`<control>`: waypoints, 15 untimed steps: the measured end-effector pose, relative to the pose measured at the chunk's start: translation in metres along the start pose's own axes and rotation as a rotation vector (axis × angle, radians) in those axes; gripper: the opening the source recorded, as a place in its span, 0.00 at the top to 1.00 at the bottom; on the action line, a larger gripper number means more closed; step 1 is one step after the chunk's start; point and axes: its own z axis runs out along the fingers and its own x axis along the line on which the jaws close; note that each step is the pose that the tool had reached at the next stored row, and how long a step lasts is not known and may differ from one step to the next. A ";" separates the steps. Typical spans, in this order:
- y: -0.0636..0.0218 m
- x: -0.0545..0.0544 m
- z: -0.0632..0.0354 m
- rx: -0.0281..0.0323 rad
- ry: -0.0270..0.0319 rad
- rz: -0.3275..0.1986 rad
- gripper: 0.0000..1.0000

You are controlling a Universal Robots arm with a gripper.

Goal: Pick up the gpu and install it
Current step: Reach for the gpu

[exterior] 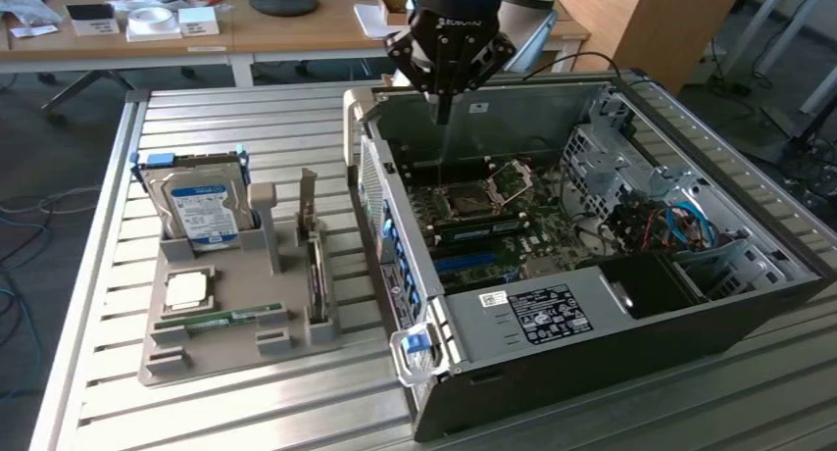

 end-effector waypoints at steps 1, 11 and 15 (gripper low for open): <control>-0.0001 0.001 0.0000 0.0000 0.0000 0.000 0.89; -0.0006 0.008 -0.0002 0.0000 0.0000 0.000 0.89; -0.0008 0.011 -0.0003 0.0000 0.0000 0.000 0.89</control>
